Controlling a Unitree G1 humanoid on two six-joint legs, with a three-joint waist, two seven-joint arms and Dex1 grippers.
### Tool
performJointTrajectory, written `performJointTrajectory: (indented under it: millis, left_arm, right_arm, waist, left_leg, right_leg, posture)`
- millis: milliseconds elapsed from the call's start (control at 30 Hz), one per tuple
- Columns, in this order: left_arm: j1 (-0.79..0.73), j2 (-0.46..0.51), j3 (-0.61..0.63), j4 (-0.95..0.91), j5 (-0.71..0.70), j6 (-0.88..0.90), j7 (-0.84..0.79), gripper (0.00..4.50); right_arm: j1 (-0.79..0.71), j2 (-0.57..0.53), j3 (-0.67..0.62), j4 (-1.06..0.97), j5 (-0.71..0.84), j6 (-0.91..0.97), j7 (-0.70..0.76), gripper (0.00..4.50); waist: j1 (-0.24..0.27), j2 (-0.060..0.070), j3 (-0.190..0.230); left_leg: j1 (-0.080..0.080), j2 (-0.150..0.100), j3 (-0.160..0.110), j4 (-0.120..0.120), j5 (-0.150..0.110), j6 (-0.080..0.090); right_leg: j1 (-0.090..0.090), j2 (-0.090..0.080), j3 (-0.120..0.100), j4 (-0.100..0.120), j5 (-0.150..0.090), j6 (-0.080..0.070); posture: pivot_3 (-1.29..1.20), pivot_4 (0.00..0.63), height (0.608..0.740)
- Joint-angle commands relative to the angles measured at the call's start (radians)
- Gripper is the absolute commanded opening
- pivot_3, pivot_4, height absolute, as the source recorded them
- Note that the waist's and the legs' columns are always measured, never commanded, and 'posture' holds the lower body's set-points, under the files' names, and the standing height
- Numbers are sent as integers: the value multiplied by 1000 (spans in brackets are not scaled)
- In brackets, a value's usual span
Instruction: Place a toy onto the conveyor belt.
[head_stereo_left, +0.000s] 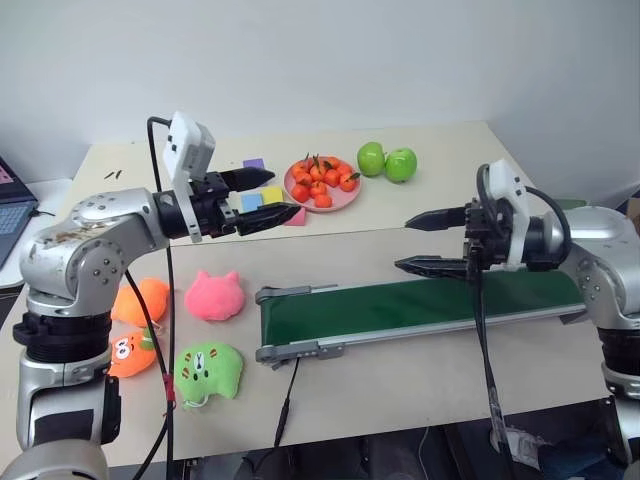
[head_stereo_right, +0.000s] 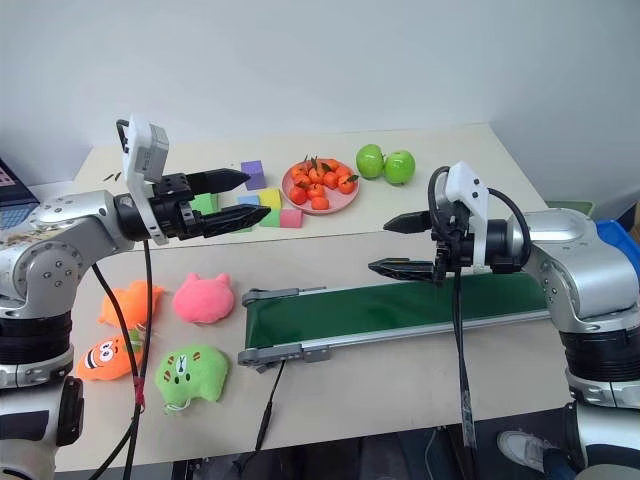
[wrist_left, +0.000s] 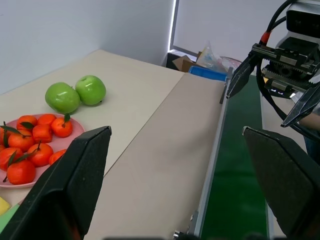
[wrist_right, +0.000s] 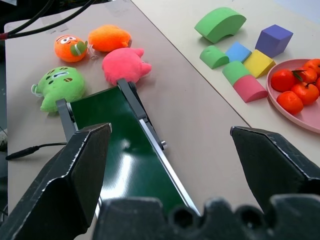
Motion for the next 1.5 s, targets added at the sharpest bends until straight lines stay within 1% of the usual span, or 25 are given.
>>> performJointTrajectory:
  millis: [33, 167, 267, 400, 433, 500, 600, 700, 800, 900, 933, 967, 1033, 1133, 1267, 1400, 1500]
  left_arm:
    - [-44, -5, 38, 4, -6, -24, 11, 4493]
    - [-41, -7, 69, 40, -6, -14, 38, 4493]
    - [-6, 19, 109, 62, 28, -39, 61, 4493]
    - [55, 64, 200, 76, 76, -93, 100, 4493]
    - [93, 95, 229, 66, 80, -87, 93, 4493]
    - [199, 168, 313, 16, 40, -39, 43, 4493]
    - [370, 257, 480, -50, -28, 30, -33, 4493]
    - [470, 294, 563, -73, -34, 37, -64, 4493]
    - [661, 304, 674, -77, 54, -33, -123, 4493]
    - [802, 230, 774, -71, 81, -73, -112, 4493]
    - [868, 180, 816, -80, 91, -80, -95, 4493]
    - [958, 129, 843, -103, 122, -120, -101, 4493]
    - [1083, 42, 890, -151, 144, -165, -101, 4493]
    - [1164, -49, 910, -156, 171, -253, -64, 4493]
    - [1197, -124, 862, -130, 218, -365, -26, 4493]
    - [1169, -158, 779, -105, 249, -431, 9, 4493]
    - [1147, -178, 694, -40, 312, -517, 32, 4493]
  right_arm:
    - [-21, -3, -21, -16, 1, -24, 3, 4500]
    - [-45, 2, -10, -5, 1, -24, 17, 4500]
    - [-99, 26, 30, 36, -18, -50, 47, 4500]
    - [-168, 62, 83, 111, -51, -86, 99, 4500]
    - [-186, 71, 96, 133, -60, -97, 117, 4500]
    - [-219, 86, 118, 181, -77, -118, 155, 4500]
    - [-258, 105, 140, 238, -79, -134, 228, 4500]
    - [-279, 125, 150, 269, -84, -151, 269, 4500]
    - [-317, 190, 176, 325, -91, -193, 323, 4500]
    - [-362, 268, 202, 388, -112, -257, 362, 4500]
    - [-372, 287, 213, 403, -124, -278, 377, 4500]
    - [-375, 294, 218, 410, -129, -281, 394, 4500]
    - [-377, 294, 224, 422, -142, -288, 414, 4500]
    - [-380, 290, 222, 451, -158, -303, 421, 4500]
    - [-385, 288, 219, 464, -172, -307, 423, 4500]
    - [-385, 279, 209, 446, -171, -291, 411, 4500]
    - [-377, 259, 198, 423, -169, -275, 399, 4500]
  waist:
    - [0, 0, 0]
    - [-1, 0, 0]
    - [-8, 0, 0]
    - [-12, 0, 0]
    - [-12, 0, 0]
    - [-23, 0, 0]
    - [-30, 0, 0]
    - [-24, 0, 0]
    - [-30, 0, 0]
    - [-36, 1, 0]
    - [-35, 1, 0]
    - [-37, 1, 0]
    - [-40, 1, 0]
    - [-26, -1, 0]
    - [1, -1, 0]
    - [1, -1, -1]
    - [-2, -1, -1]
  left_leg:
    - [0, 0, 0, 0, 0, 0]
    - [0, 0, 0, 1, 0, 0]
    - [0, 0, 0, 1, 0, 0]
    - [1, 0, 1, 0, 0, -1]
    - [1, 1, 1, 0, 0, -1]
    - [0, 1, 1, -1, 0, -1]
    - [0, 2, 1, -4, 0, 0]
    - [-1, 2, -1, -6, 0, 0]
    - [0, 2, 0, -7, 0, 0]
    - [0, 2, 1, -7, 0, 0]
    - [1, 4, 2, -7, 0, 0]
    - [1, 5, 3, -7, 0, -1]
    - [2, 9, 7, -8, -1, -1]
    - [1, 10, 9, -7, -3, 1]
    - [1, 11, 10, -6, -3, 1]
    - [2, 12, 11, -6, -3, 0]
    - [4, 14, 13, -6, -2, -1]
  right_leg:
    - [0, 0, 0, 0, 0, 0]
    - [0, 0, 0, 0, 0, 0]
    - [0, 0, 0, 0, 0, 0]
    - [-1, 1, 0, 0, 0, 0]
    - [-1, 1, 0, 0, 0, 0]
    - [-2, 1, 1, 0, 0, 0]
    - [-4, 1, 0, 1, 0, 0]
    - [-5, 0, -2, 0, 0, 0]
    - [-5, 0, -3, 0, 0, -1]
    - [-5, 0, -3, 0, 0, -1]
    - [-5, 0, -3, 0, 0, -1]
    - [-5, 1, -3, 0, 1, -2]
    - [-6, 2, -3, -1, 2, -3]
    - [-6, 2, -4, -1, 2, -3]
    - [-4, 2, -5, -3, 2, -4]
    - [-3, 2, -5, -4, 4, -6]
    - [-2, 4, -5, -2, 5, -8]
  posture:
    - [0, 150, 740]
    - [0, 150, 740]
    - [0, 150, 740]
    - [0, 150, 740]
    - [0, 150, 740]
    - [0, 150, 740]
    - [0, 150, 740]
    - [0, 150, 740]
    - [0, 150, 740]
    - [0, 150, 740]
    - [0, 150, 740]
    - [0, 150, 740]
    - [0, 150, 740]
    - [0, 150, 740]
    - [0, 150, 740]
    - [0, 150, 740]
    - [0, 150, 740]
